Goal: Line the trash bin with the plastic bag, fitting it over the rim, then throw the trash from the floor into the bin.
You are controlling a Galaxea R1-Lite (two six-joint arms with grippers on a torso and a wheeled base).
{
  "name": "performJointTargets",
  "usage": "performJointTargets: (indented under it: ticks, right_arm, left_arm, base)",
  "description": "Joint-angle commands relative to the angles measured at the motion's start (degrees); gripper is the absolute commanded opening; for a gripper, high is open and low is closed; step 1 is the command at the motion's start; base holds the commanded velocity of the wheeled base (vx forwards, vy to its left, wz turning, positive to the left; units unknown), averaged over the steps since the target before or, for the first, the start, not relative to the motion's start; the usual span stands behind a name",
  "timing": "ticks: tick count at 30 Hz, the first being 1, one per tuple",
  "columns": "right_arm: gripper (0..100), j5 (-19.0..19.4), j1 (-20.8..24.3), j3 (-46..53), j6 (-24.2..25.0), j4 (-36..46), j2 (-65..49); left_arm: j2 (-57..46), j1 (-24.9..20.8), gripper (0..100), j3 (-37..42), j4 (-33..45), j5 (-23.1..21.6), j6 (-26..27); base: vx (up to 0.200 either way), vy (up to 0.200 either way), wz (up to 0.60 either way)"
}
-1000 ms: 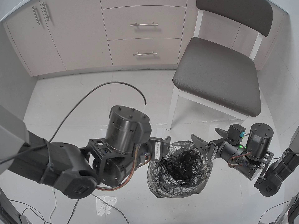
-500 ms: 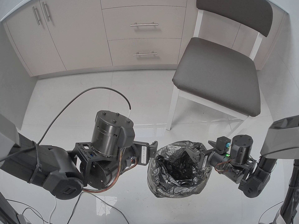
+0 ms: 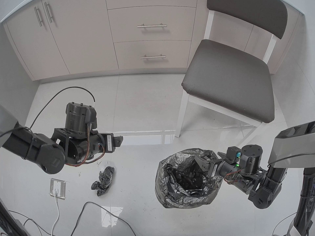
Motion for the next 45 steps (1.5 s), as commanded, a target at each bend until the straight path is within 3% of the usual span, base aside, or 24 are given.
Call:
performJointTargets:
  ticks: [1,6,8,12,17,25,42,45]
  right_arm:
    - [100,0.34,0.65,0.45,4.25,-1.00,-4.39]
    - [100,0.78,0.30,0.36,10.14,-1.00,-2.81]
    - [100,1.92,0.30,-0.16,13.04,-1.00,0.27]
    - [100,2.18,0.30,-1.04,13.92,-1.00,3.96]
    - [100,2.27,0.04,-2.18,14.80,-1.00,5.89]
    - [100,2.36,-0.23,-2.98,14.89,-1.00,7.74]
    - [100,2.27,-1.28,-4.29,14.80,-1.00,10.11]
    - [100,2.27,-1.28,-4.38,14.80,-1.00,10.29]
  left_arm:
    - [15.10,12.22,100,-9.39,-0.47,-7.57,0.85]
    - [23.10,14.15,100,-20.99,0.93,-7.65,1.03]
    - [28.99,14.68,100,-29.43,3.04,-7.83,1.20]
    - [36.72,16.35,100,-40.68,6.29,-8.01,3.31]
    - [45.25,18.46,100,-52.10,9.37,-8.27,11.57]
    - [57.73,18.28,100,-66.16,15.17,-9.06,12.10]
    - [71.61,16.61,100,-67.38,34.68,-9.24,9.02]
    - [71.61,16.17,100,-67.38,38.20,-11.26,9.02]
  base:
    - [0.000,0.000,0.00]
    - [0.000,0.000,0.00]
    - [0.000,0.000,0.00]
    - [0.000,0.000,0.00]
    - [0.000,0.000,0.00]
    - [0.000,0.000,0.00]
    - [0.000,0.000,0.00]
    - [0.000,0.000,0.00]
